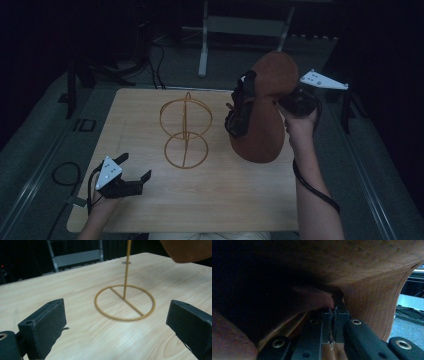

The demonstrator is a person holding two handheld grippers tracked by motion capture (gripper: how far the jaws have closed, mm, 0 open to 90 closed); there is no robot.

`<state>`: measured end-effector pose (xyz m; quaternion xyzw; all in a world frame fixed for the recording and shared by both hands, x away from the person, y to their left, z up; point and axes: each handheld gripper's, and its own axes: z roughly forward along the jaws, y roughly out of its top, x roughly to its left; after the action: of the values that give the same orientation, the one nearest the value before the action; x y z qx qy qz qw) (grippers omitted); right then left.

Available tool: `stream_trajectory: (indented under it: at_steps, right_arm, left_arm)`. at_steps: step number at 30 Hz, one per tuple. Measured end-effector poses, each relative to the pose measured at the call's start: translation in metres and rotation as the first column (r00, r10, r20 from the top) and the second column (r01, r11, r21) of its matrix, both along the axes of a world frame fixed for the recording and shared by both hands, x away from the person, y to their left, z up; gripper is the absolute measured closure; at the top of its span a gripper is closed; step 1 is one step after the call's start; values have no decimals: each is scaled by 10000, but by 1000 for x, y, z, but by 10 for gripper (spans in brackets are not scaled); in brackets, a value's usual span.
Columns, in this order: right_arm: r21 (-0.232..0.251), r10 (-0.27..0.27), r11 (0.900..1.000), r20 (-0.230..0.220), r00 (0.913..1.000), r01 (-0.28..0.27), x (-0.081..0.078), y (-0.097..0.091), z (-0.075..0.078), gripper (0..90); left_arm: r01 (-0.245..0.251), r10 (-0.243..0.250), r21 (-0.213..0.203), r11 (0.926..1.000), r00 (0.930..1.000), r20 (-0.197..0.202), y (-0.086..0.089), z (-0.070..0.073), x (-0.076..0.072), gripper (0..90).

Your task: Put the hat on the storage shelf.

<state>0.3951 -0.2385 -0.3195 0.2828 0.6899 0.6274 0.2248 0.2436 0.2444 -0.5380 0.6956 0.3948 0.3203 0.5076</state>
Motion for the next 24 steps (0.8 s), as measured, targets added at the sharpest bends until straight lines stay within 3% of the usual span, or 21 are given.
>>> stream_trajectory:
  at_steps: [7,12,18,20,24]
  right_arm:
    - [139,207,9997,51,9998,-207,14,25,13,870]
    - [91,603,9981,309,9977,-606,19,57,27,869]
    - [30,1543,9880,158,9879,-1544,22,101,29,868]
    - [-16,1934,9811,39,9811,-1934,22,115,28,867]
    - [-589,2414,9683,-290,9700,-2427,22,144,22,866]
  left_arm:
    - [-344,344,-98,9994,9994,77,8,-9,-9,34]
    - [-512,513,-169,9985,9987,20,12,-14,-11,36]
    - [-485,480,-260,9985,9987,-189,14,-19,-10,47]
    - [-535,531,-245,9983,9984,-173,16,-21,-10,48]
    - [-706,696,-418,9966,9973,-240,20,-23,-11,47]
